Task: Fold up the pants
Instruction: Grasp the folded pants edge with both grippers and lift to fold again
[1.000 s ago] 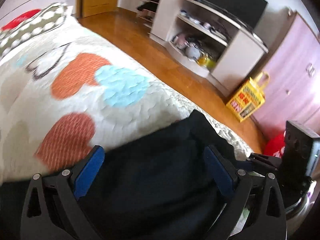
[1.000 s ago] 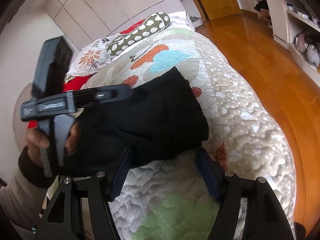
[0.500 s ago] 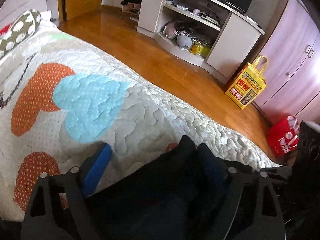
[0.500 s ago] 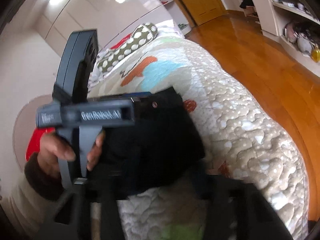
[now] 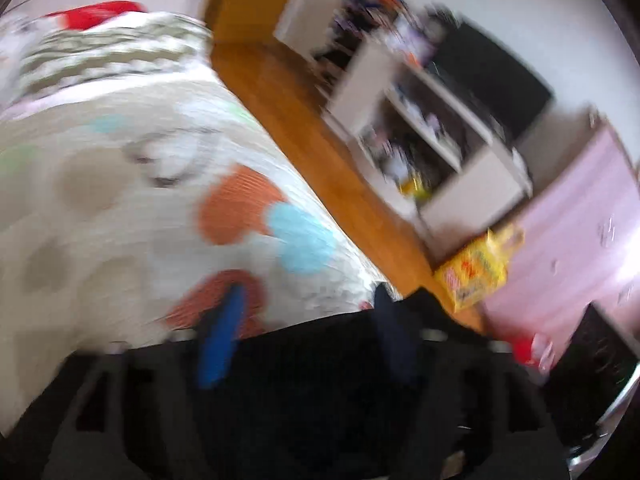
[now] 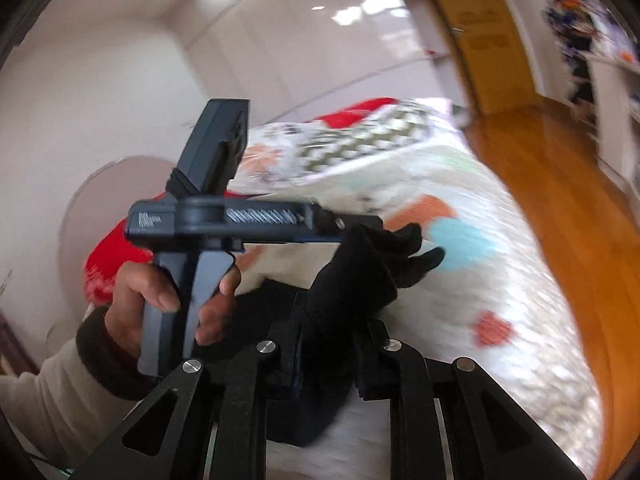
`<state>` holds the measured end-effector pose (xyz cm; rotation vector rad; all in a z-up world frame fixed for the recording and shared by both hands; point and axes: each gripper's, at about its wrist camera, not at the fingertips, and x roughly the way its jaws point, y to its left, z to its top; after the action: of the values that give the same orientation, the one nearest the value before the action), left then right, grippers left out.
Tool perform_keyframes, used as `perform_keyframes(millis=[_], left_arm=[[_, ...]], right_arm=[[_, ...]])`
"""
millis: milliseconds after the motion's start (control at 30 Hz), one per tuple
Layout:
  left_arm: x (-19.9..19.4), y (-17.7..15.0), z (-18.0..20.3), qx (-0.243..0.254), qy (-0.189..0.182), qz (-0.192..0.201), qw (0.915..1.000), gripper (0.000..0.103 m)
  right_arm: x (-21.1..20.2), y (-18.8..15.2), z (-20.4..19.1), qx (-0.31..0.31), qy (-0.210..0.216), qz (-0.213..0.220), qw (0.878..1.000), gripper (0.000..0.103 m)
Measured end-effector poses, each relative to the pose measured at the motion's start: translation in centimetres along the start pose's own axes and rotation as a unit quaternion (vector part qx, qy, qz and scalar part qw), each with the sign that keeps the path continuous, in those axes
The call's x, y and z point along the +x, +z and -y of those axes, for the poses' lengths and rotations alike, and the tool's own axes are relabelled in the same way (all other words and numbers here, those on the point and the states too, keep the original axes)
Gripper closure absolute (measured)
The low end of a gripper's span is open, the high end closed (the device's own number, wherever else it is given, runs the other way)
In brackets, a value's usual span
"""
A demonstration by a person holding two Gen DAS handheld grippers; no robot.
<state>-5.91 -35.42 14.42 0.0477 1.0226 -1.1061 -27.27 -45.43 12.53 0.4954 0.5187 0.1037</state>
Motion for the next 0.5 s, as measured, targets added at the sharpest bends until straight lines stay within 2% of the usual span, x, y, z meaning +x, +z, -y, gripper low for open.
perform_keyframes(millis=[67,167,233,300,367,400,433,467,500], left_arm=[[-4.0,-1.3,-3.0,-0.035,0.009,0.021,0.9991,0.024],[-7.9,-3.9,-6.5,-0.081,0.032,0.039,0.9954,0.02],[-9.4,-6.1,-8.2,-0.108,0.055,0.034,0.9921,0.019],[-10.0,-8.0,-9.3,-0.125,0.071,0.026,0.9893,0.019],[-10.6,-9.8,-10.0,-0.141,0.078,0.023,0.9867,0.02],[-10.6,-10.9,-10.4,-0.151,0.077,0.02,0.9853,0.019],[-10.6,-11.7,-10.6,-0.157,0.075,0.017,0.9846,0.019],[-10.1,-12.1,-10.6,-0.163,0.074,0.011,0.9838,0.019],[-9.5,-12.4,-10.5,-0.168,0.072,0.008,0.9832,0.019]], right_arm=[[1.9,0.0,-2.6,-0.026,0.027,-0.013,0.999,0.086],[5.6,-0.9,-6.0,-0.061,0.066,-0.048,0.995,0.086],[9.1,-2.2,-8.0,-0.078,0.098,-0.091,0.988,0.085],[12.8,-4.1,-9.0,-0.083,0.094,-0.14,0.982,0.071],[15.2,-5.5,-8.9,-0.055,0.097,-0.199,0.974,0.066],[15.0,-5.8,-8.6,-0.042,0.108,-0.208,0.971,0.065],[14.0,-5.5,-8.0,-0.041,0.117,-0.197,0.973,0.064],[12.7,-5.0,-7.4,-0.04,0.128,-0.18,0.974,0.06],[11.7,-4.4,-6.8,-0.036,0.134,-0.166,0.976,0.051]])
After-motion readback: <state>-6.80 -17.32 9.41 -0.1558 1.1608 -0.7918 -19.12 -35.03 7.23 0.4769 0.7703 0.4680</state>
